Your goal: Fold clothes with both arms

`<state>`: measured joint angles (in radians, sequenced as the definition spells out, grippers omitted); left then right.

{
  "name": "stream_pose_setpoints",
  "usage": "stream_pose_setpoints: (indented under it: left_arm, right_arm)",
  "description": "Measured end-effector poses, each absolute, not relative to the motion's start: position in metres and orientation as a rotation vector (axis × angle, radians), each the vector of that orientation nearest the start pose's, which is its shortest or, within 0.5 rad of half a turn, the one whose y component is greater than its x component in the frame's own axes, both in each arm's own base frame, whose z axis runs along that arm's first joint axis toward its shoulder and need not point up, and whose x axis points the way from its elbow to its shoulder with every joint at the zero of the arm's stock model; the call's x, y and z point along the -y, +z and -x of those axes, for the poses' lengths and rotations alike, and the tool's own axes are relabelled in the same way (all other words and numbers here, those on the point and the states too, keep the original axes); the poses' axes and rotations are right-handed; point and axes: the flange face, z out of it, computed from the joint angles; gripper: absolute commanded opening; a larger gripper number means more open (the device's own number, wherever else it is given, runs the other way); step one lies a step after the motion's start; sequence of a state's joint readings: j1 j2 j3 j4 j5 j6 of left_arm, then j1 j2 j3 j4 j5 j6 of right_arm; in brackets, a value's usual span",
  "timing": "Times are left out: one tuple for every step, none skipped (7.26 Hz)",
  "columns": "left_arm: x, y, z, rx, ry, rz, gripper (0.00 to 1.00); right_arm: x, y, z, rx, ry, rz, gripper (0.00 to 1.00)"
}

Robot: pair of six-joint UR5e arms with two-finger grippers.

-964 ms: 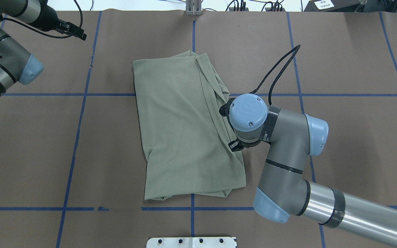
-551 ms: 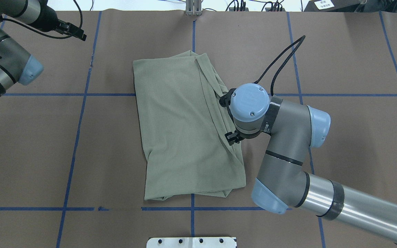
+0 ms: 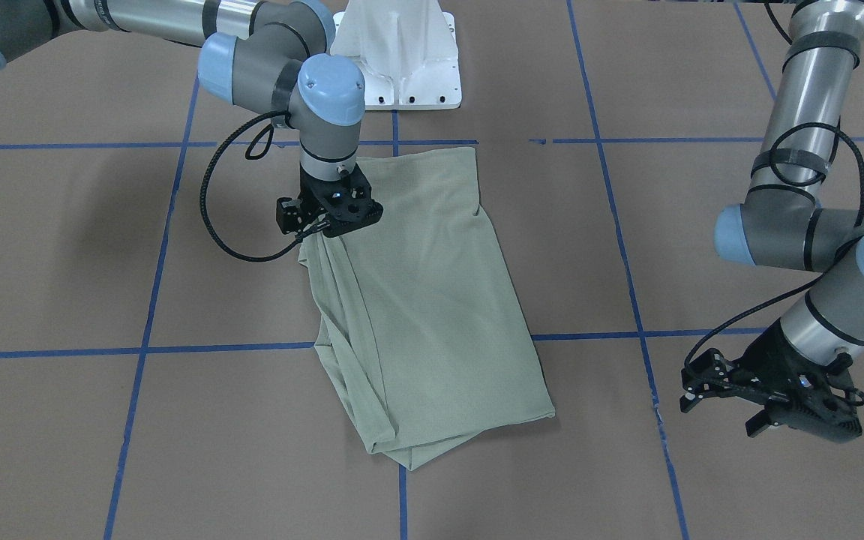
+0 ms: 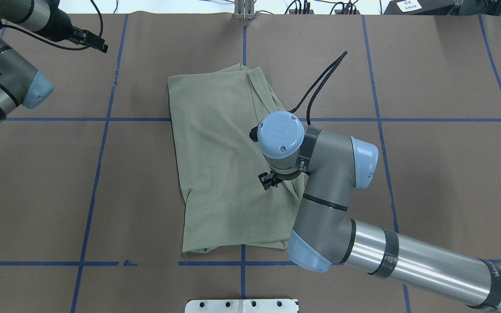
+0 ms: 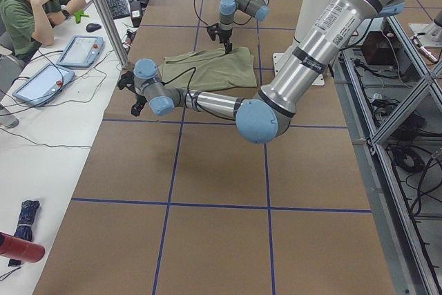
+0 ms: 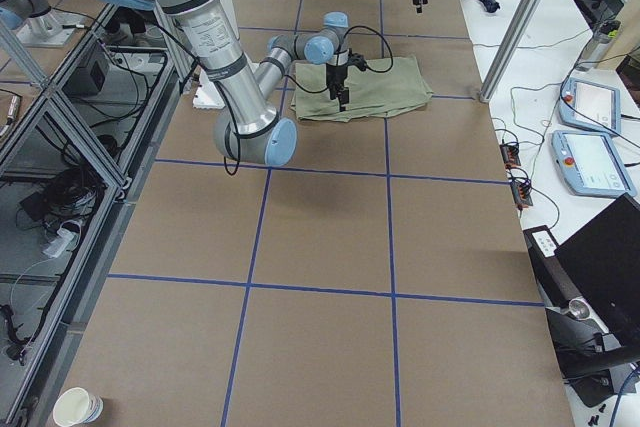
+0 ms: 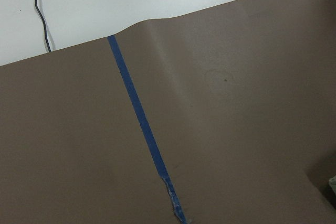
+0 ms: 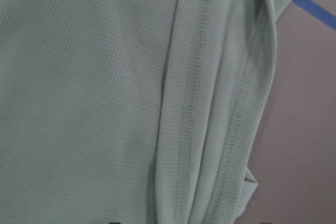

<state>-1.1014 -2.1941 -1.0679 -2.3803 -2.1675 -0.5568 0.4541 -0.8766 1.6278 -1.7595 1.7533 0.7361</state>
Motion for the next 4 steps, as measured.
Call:
stream_pose_setpoints:
  left_arm:
    - [0.7155, 0.4303, -0.2762, -0.922, 0.198, -0.512, 1.0]
    - [0.7155, 0.4303, -0.2762, -0.922, 0.198, -0.512, 1.0]
    - [0.7155, 0.4304, -0.2762, -0.922, 0.198, -0.512, 1.0]
    - [0.7155, 0.4307, -0.2762, -0.921, 0.198, -0.511, 1.0]
  right_arm:
    - [0.4027, 0.2533, 0.5801, 0.547, -0.432, -0.203, 0.71]
    - [0.3979, 0.2559, 0.5849, 0.532, -0.441, -0.215, 0.56]
    - [0.3962, 0.2582, 0.587, 0.517, -0.444, -0.227, 0.39]
    - [0.3963, 0.2601, 0.5871, 0.505, -0.445, -0.238, 0.22]
